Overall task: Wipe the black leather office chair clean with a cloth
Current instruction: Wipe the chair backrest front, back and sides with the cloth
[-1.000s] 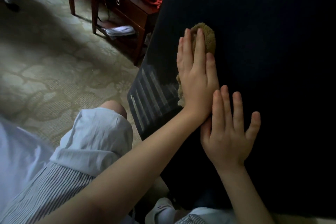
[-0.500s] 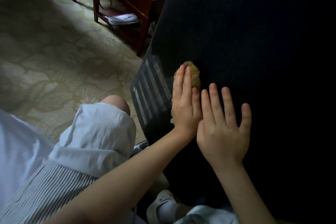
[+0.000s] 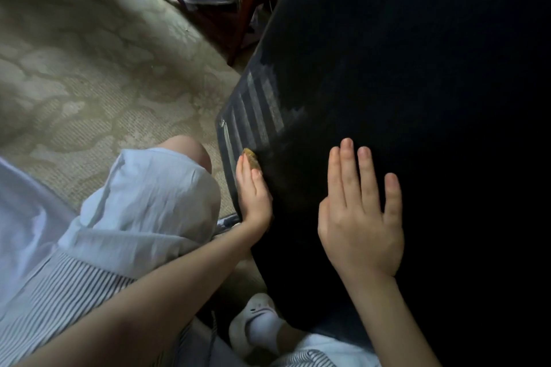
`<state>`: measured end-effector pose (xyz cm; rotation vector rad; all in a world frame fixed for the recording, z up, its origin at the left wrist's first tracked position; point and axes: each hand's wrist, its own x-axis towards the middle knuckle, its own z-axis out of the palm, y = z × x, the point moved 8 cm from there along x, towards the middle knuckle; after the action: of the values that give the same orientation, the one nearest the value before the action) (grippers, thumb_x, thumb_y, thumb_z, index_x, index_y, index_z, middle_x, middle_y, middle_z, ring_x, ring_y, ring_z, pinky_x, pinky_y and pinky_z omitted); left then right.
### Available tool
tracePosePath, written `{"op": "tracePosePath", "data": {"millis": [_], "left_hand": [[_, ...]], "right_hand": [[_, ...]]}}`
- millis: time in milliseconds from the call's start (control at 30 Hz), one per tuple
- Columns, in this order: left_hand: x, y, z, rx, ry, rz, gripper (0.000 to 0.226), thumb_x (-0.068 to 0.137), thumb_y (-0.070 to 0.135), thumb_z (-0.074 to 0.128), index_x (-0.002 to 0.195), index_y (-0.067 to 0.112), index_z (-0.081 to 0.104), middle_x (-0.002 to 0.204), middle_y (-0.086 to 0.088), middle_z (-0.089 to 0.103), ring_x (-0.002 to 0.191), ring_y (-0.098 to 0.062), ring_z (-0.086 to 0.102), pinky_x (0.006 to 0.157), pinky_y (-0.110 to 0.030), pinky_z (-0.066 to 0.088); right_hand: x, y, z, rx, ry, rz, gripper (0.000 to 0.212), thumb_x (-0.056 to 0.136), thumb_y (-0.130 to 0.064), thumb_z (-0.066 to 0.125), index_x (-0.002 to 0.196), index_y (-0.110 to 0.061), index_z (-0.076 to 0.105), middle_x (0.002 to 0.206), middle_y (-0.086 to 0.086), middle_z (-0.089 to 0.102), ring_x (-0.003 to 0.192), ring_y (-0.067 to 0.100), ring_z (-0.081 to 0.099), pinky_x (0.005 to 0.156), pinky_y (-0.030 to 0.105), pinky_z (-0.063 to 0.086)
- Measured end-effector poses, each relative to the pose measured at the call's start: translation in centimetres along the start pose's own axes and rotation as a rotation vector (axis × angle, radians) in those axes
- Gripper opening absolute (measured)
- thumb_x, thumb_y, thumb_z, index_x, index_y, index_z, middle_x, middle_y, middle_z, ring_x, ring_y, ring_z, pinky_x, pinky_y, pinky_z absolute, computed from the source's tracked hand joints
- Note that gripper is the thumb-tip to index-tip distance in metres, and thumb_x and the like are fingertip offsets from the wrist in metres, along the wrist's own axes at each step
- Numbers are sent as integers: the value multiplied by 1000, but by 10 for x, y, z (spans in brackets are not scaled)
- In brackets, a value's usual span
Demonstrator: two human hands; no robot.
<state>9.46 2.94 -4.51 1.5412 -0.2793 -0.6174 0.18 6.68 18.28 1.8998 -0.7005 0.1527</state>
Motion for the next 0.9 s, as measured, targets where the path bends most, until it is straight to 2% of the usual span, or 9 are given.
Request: {"op": "tracePosePath", "data": {"millis": [67,133,267,433,500,600,733,800,900], "left_hand": [[6,-4,1,12,-10,-46,43,102,14,28,145,8,27,153,-6,21,139,-11,19,96,7,2],[10,-3,1,4,-34,-78,44,102,17,29,146,12,27,154,-3,21,140,-11,18,99,3,3],[4,15,-5,-111,-22,-148,44,98,20,42,142,17,36,148,1,34,135,-11,30,114,-27,19],[-25,70,-14,-249,31,-34,37,93,4,45,126,21,48,127,4,51,115,1,46,101,-15,33],[-33,95,-20,-315,20,27,31,92,2,47,111,27,45,109,6,51,97,12,48,87,-6,37],[-28,127,-29,-402,-19,64,16,94,6,47,103,19,45,95,6,50,80,13,50,74,-6,39],[7,136,-34,-643,-87,-109,12,97,16,44,108,18,51,102,-2,59,93,-9,56,85,-20,46],[17,144,-41,-650,-97,-56,20,98,18,45,118,21,45,117,-7,56,106,-16,56,94,-29,45],[17,154,-35,-591,-152,85,30,98,14,44,125,23,34,105,0,58,94,-2,60,85,-21,48]], "right_hand": [[3,-1,0,1,-5,2,50,96,-19,24,142,-7,39,148,7,29,136,20,26,114,41,7],[5,-3,0,-16,-14,2,50,95,-21,27,142,-7,39,148,7,28,136,19,26,114,41,6],[8,-3,1,-39,-45,-4,52,95,-23,29,144,-6,35,149,10,27,137,20,24,114,41,5],[6,-2,1,-15,-91,-10,55,92,-23,29,144,-3,32,150,13,24,138,22,23,116,42,-1],[6,-2,1,-7,-105,-21,56,92,-24,29,143,-3,31,149,13,24,138,22,23,116,42,-2],[6,-2,1,9,-109,-17,54,93,-23,26,143,-4,31,149,12,24,137,22,24,116,42,-2],[5,-1,1,44,-113,0,52,97,-19,12,143,-4,32,149,11,25,137,22,23,115,42,-2],[6,-2,1,58,-125,-3,52,97,-19,10,142,-5,33,149,11,26,137,22,23,115,42,-3],[10,-1,-1,95,-137,4,52,94,-22,23,142,-6,36,149,10,32,137,22,23,115,42,-2]]}}
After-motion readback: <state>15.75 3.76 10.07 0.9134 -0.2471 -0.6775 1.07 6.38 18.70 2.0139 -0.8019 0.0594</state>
